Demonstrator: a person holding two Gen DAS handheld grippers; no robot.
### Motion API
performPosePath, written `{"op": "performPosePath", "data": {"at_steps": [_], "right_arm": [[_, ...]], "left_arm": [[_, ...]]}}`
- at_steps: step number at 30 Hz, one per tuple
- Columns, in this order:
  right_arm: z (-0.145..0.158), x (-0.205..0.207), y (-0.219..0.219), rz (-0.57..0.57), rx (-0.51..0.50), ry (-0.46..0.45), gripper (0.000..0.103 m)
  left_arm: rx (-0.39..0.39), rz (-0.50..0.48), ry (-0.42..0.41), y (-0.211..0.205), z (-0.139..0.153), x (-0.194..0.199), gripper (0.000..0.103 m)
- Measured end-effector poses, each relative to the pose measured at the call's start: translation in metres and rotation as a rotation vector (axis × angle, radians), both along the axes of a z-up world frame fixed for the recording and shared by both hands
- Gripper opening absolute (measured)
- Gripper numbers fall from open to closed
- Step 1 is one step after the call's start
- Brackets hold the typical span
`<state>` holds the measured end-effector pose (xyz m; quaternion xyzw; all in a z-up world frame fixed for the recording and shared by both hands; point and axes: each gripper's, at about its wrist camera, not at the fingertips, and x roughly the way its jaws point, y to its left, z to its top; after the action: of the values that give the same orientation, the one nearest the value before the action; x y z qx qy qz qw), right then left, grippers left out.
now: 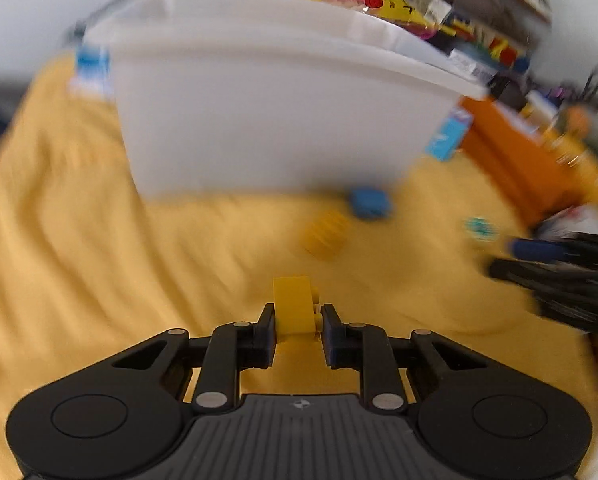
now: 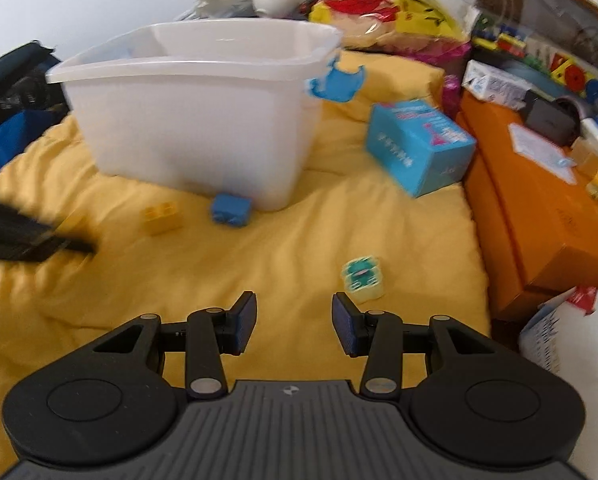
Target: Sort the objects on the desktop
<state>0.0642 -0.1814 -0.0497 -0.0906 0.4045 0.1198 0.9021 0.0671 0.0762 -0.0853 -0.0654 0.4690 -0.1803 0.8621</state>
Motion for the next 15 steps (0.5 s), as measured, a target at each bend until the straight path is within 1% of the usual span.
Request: {"op": "performPosePath", "data": {"at_steps": [1, 3, 5, 7, 9, 10, 11, 12, 13, 14, 15], "right_arm": [[-0.002, 0.003, -0.002, -0.013, -0.018, -0.020, 0.045], [-0.005, 0.009, -0.004, -0.032, -0.055, -0.048, 0.046], [-0.010, 0.018, -0.006, -0.042, -0.093, -0.060, 0.046], [-0.018, 0.027, -0.008, -0.037, -0.121, -0.051, 0.046], [-0.028, 0.036, -0.009, -0.022, -0.140, -0.015, 0.042], [-0.032, 0.039, -0.010, -0.014, -0.139, 0.002, 0.038], [-0.034, 0.040, -0.011, -0.011, -0.132, 0.012, 0.031], [-0.035, 0.039, -0.012, -0.009, -0.120, 0.011, 0.030], [-0.033, 0.037, -0.011, -0.008, -0.119, 0.011, 0.030], [-0.030, 0.034, -0.011, -0.003, -0.111, 0.009, 0.029], [-0.026, 0.030, -0.010, 0.004, -0.092, 0.007, 0.030]], "left_arm": [[-0.030, -0.001, 0.016, -0.003, -0.003, -0.010, 0.026], [-0.047, -0.002, 0.042, -0.011, -0.008, -0.027, 0.026], [-0.086, 0.004, 0.071, -0.014, -0.017, -0.040, 0.026], [-0.098, 0.017, 0.068, -0.019, -0.021, -0.046, 0.026], [-0.114, 0.029, 0.075, -0.015, -0.021, -0.045, 0.026], [-0.110, 0.037, 0.077, -0.013, -0.020, -0.043, 0.028], [-0.093, 0.043, 0.069, -0.012, -0.017, -0.043, 0.031], [-0.059, 0.044, 0.048, -0.012, -0.013, -0.041, 0.033], [-0.027, 0.040, 0.027, -0.013, -0.011, -0.043, 0.037], [0.001, 0.034, 0.006, -0.012, -0.008, -0.046, 0.045], [0.033, 0.028, -0.018, -0.014, -0.006, -0.048, 0.049]]}}
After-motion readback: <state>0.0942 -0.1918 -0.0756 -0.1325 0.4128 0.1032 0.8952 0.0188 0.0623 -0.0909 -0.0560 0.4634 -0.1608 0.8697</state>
